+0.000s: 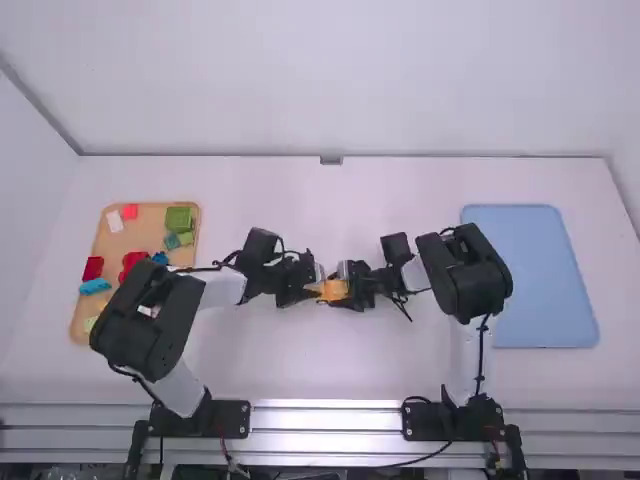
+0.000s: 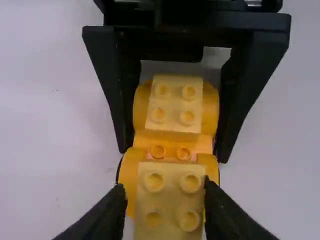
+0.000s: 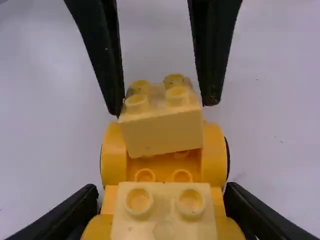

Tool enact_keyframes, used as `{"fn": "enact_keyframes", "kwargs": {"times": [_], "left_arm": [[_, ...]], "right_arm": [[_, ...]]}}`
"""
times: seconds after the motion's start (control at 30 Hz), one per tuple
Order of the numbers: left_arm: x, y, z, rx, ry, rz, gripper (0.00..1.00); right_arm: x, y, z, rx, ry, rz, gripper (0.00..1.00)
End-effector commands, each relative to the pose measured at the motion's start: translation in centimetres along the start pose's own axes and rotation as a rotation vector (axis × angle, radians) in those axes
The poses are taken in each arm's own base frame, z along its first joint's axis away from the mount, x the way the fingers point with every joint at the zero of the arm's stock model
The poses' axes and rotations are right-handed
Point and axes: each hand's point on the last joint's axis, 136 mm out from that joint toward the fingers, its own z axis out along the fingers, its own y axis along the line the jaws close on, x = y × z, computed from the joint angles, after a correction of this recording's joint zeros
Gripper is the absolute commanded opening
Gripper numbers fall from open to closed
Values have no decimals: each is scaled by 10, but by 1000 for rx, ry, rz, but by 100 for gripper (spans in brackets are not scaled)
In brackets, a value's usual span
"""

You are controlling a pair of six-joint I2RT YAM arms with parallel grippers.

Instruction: Assemble lego blocks to make yellow taxi

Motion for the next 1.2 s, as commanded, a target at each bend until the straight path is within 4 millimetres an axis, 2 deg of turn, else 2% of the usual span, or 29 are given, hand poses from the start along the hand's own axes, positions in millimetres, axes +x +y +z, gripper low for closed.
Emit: {"fn": "enact_keyframes", "kwargs": {"times": [0.0, 0.1, 0.27, 0.53, 0.8, 0.83, 1.17], "left_arm": [[1, -7, 3, 25, -5, 9, 36], [-3, -9, 3, 39, -29, 15, 31], [-15, -14, 2, 75, -97, 61, 31], [-12, -13, 7, 50, -53, 75, 31], [-11, -14, 9, 46, -36, 86, 32], [-11, -14, 9, 45, -35, 81, 32], [-9, -2, 9, 11, 21, 55, 29]], "right_arm": [[2, 3, 2, -13, -6, 10, 67], [2, 3, 2, -13, -6, 10, 67], [2, 3, 2, -13, -6, 10, 67], [2, 4, 2, -14, -6, 7, 66], [2, 3, 2, -14, -6, 7, 53], [2, 3, 2, -13, -5, 7, 47], [2, 3, 2, -14, -6, 7, 45]]}}
